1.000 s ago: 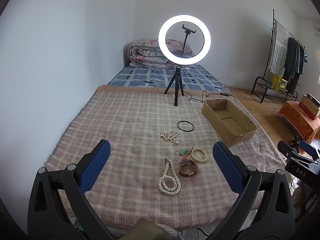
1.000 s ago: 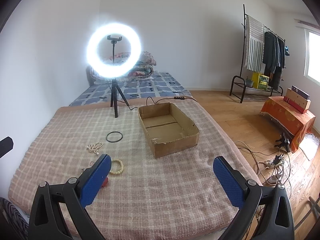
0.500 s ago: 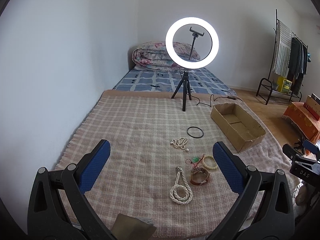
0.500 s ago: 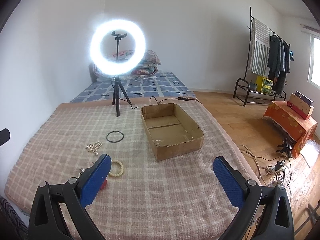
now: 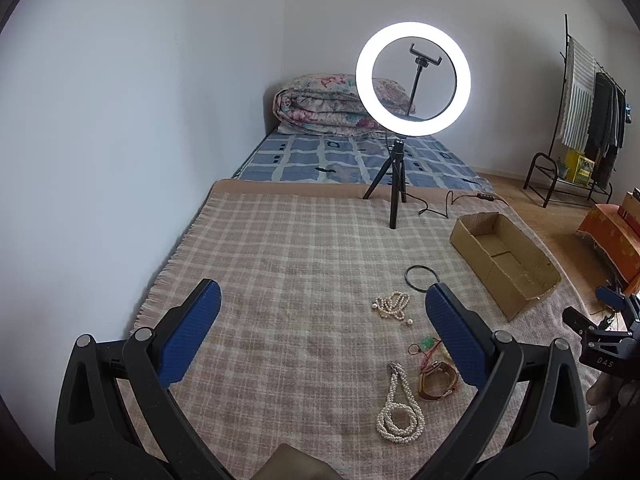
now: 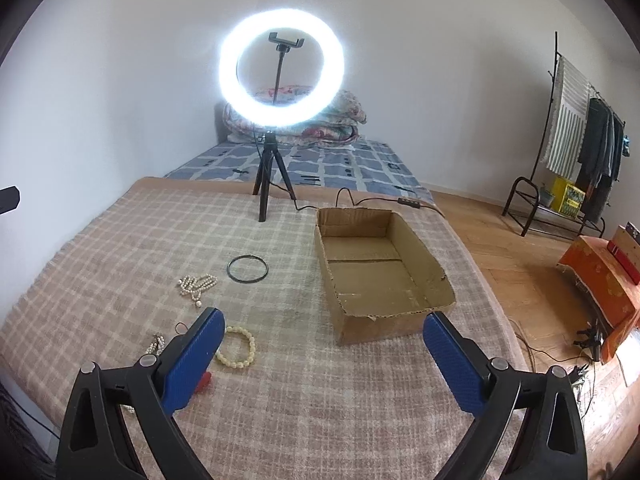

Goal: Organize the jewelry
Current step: 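Move both tools down toward the jade pendant and beaded bracelet, then grasp the green jade pendant with the left tool while the right tool grasps the beaded bracelet, then carry the pendant and bracelet in both tools over the cardboard box, then open both tools to drop the pendant and bracelet into the box, then withdraw both tools from the box toward the remaining jewelry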

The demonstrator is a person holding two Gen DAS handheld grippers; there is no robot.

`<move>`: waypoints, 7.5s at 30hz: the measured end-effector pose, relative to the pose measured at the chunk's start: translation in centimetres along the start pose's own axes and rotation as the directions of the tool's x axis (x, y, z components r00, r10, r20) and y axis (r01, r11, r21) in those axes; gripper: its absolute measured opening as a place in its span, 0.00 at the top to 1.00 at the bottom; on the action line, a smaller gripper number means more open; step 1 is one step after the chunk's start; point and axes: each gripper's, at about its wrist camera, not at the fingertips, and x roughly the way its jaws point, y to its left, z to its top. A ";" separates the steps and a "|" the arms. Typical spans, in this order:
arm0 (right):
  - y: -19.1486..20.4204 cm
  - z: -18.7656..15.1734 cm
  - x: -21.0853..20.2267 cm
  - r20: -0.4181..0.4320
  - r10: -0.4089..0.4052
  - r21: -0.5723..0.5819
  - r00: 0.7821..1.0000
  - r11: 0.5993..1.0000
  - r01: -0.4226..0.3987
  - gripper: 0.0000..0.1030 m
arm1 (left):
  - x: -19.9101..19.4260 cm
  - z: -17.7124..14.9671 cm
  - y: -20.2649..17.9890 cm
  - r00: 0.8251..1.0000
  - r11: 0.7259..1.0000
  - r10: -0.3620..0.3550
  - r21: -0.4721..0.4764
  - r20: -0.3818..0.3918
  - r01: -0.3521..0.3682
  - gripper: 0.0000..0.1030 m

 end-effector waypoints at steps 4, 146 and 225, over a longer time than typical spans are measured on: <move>0.0 0.0 2.3 -0.019 0.071 0.009 0.997 0.997 -0.071 0.08 | 2.2 0.7 0.5 1.000 1.000 -0.008 -0.008 -0.030 0.007 0.00; -5.6 5.9 9.4 -0.020 0.161 0.116 0.987 0.981 -0.158 0.95 | 16.2 7.4 -15.6 0.853 0.863 -0.456 0.108 -0.253 0.493 0.89; -9.0 5.5 10.3 -0.102 -0.001 0.127 0.995 0.992 0.014 0.20 | 21.1 11.8 -21.8 0.910 0.915 -0.331 0.152 -0.250 0.374 0.41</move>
